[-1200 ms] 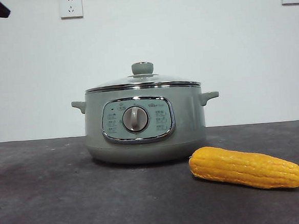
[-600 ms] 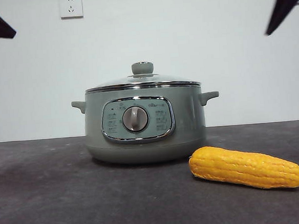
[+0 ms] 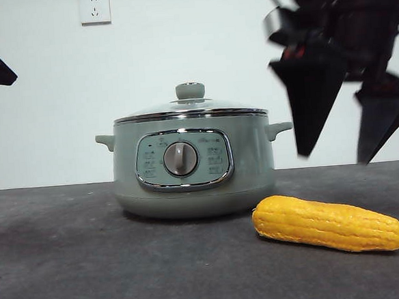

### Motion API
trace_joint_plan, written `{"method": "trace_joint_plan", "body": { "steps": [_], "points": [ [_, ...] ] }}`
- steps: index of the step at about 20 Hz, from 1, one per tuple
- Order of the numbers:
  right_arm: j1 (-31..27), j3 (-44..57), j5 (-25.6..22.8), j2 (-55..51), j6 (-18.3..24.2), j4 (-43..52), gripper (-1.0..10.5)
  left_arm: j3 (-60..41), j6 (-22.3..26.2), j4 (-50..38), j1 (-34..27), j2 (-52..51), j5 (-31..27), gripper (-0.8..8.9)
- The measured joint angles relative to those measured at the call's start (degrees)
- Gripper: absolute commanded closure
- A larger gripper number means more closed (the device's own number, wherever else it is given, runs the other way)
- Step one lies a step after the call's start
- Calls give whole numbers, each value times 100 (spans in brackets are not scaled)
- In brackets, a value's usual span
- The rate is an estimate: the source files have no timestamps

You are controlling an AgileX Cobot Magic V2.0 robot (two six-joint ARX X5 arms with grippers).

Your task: Pick up the corn,open the lid,put the corn in the pot,close the lid

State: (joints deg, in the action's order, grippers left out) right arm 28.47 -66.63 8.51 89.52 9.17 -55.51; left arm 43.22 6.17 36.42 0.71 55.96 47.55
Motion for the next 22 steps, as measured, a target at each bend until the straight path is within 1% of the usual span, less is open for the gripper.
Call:
{"method": "trace_joint_plan", "body": {
  "steps": [1, 4, 7, 10, 13, 16, 18, 22],
  "points": [
    [168, 0, -107, 188, 120, 33, 379, 0, 20, 2, 0, 17, 0, 818],
    [428, 0, -125, 623, 245, 299, 380, 0, 26, 2, 0, 28, 0, 818],
    [525, 0, -127, 887, 267, 579, 382, 0, 26, 20, 0, 28, 0, 818],
    [525, 0, -129, 992, 269, 636, 396, 0, 26, 44, 0, 28, 0, 818],
    [522, 0, -195, 1049, 291, 651, 641, 0, 33, 96, 0, 28, 0, 818],
    [522, 0, -192, 1093, 393, 658, 807, 0, 57, 149, 0, 28, 0, 818],
    [522, 0, -197, 1237, 466, 673, 972, 0, 72, 155, 0, 28, 0, 818],
    [522, -24, -199, 1239, 474, 667, 958, 0, 92, 149, 0, 33, 0, 818]
  ]
}}
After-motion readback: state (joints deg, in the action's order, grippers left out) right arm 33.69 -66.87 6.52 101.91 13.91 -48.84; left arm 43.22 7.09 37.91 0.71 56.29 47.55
